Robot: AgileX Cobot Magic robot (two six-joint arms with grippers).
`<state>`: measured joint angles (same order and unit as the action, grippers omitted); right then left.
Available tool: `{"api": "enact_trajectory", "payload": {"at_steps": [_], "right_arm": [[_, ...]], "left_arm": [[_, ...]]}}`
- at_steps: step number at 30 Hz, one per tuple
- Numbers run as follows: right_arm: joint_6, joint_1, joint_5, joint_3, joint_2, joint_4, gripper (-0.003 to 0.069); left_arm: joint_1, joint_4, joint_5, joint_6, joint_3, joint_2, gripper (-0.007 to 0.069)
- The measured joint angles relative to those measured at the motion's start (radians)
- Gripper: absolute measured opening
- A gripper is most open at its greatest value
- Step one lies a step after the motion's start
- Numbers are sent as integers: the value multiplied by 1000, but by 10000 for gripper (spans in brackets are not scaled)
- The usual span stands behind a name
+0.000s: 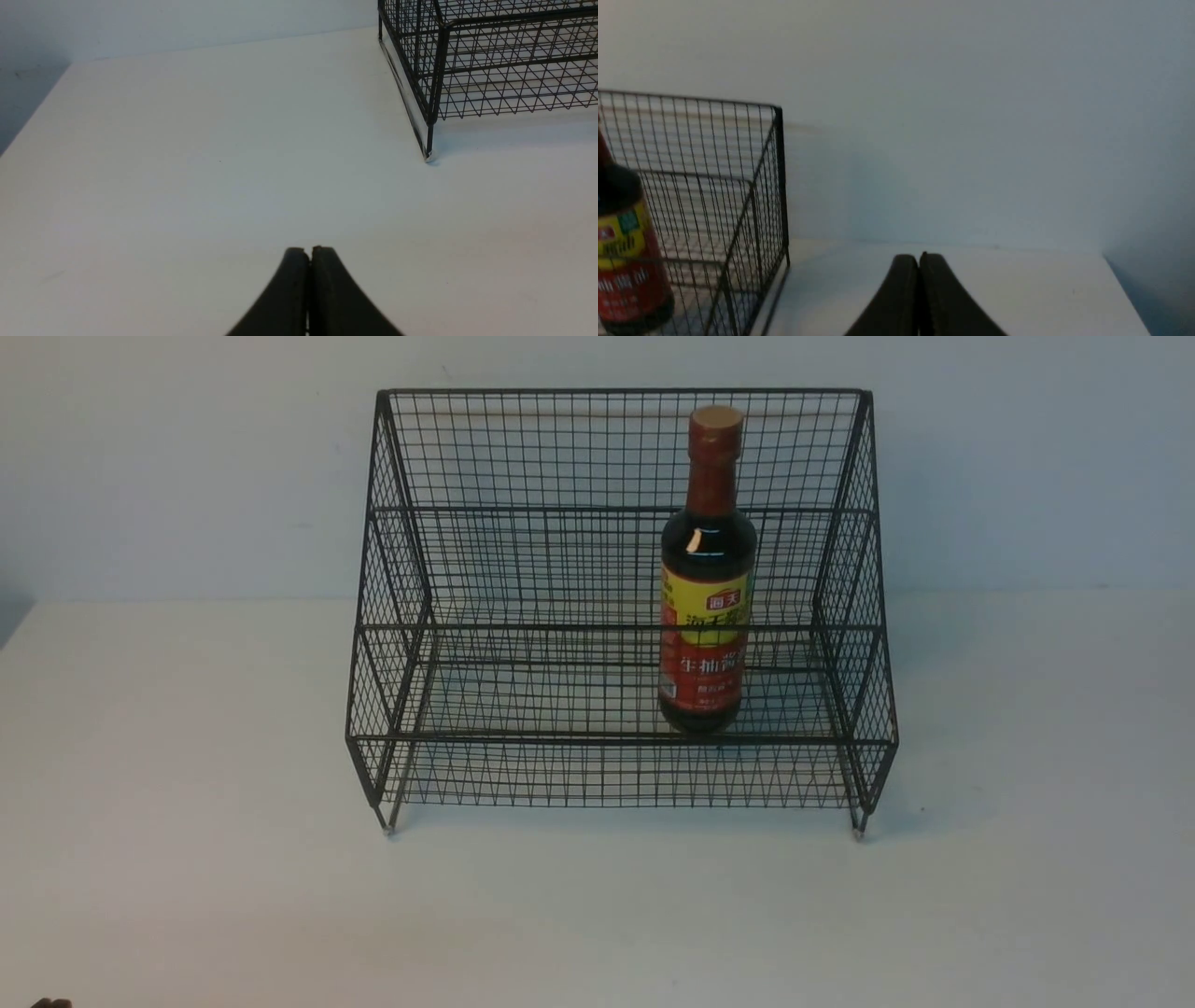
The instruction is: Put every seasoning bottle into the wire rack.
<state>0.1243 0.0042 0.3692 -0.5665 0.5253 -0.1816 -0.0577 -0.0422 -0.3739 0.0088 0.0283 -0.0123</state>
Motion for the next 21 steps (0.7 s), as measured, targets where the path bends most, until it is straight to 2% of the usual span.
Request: {"api": "enact_trajectory", "payload": {"at_steps": [7, 10, 13, 21], "right_arm": [[15, -47, -20, 428, -277, 0, -12], [65, -47, -8, 571, -417, 1, -12], [108, -51, 11, 589, -515, 3, -12], [132, -65, 13, 589, -536, 2, -12]], "left_arm": [[0, 0, 0, 0, 0, 0, -13], [0, 0, 0, 0, 0, 0, -13], [0, 0, -1, 0, 0, 0, -13], [0, 0, -1, 0, 0, -1, -13]]}}
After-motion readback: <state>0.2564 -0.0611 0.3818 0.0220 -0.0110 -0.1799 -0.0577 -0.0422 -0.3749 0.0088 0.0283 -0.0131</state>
